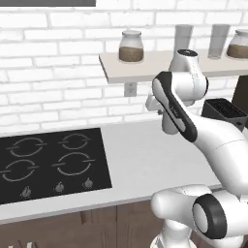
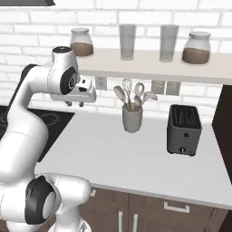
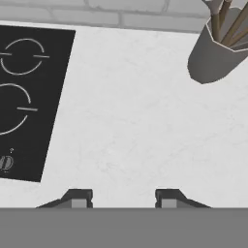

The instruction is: Take a straw from the drawer in front and place it inside the glass cup on the dining counter.

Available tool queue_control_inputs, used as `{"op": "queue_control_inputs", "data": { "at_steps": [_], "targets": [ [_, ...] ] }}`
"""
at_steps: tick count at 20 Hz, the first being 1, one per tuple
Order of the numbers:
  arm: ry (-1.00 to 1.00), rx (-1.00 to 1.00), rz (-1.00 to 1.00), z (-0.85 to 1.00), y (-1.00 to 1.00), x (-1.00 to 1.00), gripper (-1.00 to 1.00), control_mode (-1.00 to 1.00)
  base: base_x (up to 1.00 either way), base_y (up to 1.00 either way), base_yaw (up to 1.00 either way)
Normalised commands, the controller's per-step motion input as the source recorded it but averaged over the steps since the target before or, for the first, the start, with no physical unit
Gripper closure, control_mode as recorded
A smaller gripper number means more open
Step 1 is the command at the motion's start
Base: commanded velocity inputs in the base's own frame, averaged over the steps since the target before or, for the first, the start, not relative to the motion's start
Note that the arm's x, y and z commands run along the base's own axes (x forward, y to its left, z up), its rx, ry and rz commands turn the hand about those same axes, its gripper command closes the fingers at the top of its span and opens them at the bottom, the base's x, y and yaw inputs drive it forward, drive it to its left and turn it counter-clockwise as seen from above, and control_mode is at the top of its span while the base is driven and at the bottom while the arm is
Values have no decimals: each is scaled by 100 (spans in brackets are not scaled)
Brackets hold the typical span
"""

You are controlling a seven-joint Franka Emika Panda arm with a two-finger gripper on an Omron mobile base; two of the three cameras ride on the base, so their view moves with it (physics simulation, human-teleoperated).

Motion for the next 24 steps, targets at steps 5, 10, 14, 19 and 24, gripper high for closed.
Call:
{"op": "queue_control_inputs", "data": {
  "at_steps": [5, 10, 14, 19, 24],
  "targets": [
    [0, 0, 0, 0, 0, 0, -100, 100, -13, 0, 0],
    [0, 0, 0, 0, 0, 0, -100, 100, -98, 31, 0],
    [0, 0, 0, 0, 0, 0, -100, 100, -62, 54, -3],
    [0, 0, 0, 0, 0, 0, -100, 100, 8, 98, -43],
    [0, 0, 0, 0, 0, 0, -100, 100, 24, 71, -68]
  ]
}}
